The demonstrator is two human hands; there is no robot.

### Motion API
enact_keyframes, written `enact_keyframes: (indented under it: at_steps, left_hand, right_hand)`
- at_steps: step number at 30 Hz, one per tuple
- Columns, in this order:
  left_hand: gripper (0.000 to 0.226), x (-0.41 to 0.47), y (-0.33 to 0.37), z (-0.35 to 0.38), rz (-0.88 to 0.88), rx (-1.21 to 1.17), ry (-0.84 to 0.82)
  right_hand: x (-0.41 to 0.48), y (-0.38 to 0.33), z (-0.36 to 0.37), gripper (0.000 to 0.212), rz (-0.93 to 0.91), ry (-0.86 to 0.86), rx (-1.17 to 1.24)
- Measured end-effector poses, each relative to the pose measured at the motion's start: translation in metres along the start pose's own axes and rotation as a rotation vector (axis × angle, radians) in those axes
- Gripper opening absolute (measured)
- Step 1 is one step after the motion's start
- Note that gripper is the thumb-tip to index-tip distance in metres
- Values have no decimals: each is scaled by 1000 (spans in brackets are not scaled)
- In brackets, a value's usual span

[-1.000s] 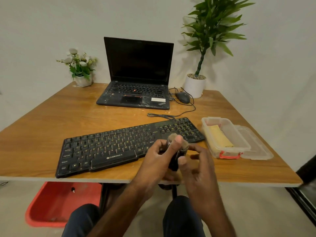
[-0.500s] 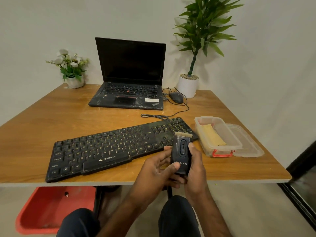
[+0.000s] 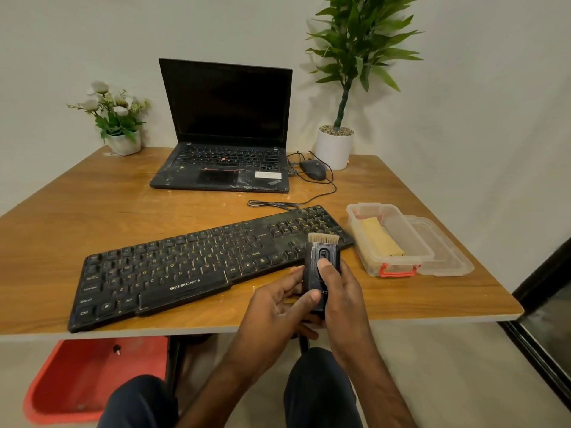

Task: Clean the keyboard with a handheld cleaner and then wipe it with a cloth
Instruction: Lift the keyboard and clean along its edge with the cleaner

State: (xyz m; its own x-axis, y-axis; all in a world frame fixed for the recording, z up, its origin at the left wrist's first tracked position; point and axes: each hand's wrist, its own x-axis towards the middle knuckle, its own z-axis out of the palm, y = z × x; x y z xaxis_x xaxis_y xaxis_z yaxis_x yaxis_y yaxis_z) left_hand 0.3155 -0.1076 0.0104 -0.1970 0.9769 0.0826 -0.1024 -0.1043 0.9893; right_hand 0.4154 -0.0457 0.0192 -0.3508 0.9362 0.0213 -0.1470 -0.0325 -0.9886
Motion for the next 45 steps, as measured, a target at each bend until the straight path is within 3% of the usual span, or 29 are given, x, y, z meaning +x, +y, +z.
enact_keyframes:
  at_steps: [5, 8, 9, 12, 16, 20, 32, 38, 42, 45]
  left_hand:
    - [45, -1, 5, -3, 13, 133, -5]
    - [53, 2, 11, -12, 166, 736, 189]
    - [57, 5, 14, -17, 224, 817, 249]
    - [59, 21, 22, -28, 252, 543, 164]
    - [47, 33, 21, -28, 290, 420, -22]
    - [34, 35, 13, -27, 307, 425, 19]
    - [35, 39, 14, -29, 300, 319, -41]
    - [35, 32, 6, -25, 280, 346, -23]
    - [37, 33, 4, -28, 283, 323, -20]
    - [53, 31, 5, -22, 229, 116, -49]
  right_hand:
    - [0, 0, 0, 23, -18, -6, 7]
    - [-1, -1, -2, 25, -1, -59, 38]
    - [-2, -2, -2, 26, 1, -76, 44]
    - [-5, -5, -6, 29, 21, -139, 74]
    - [-8, -7, -11, 27, 43, -223, 95]
    - [-5, -3, -11, 22, 40, -211, 69]
    - [0, 3, -4, 19, -13, -130, 27]
    - [-1, 8, -6, 40, -69, -124, 99]
    - [0, 7, -5, 26, -89, -121, 91]
    - [3, 3, -3, 15, -36, -139, 105]
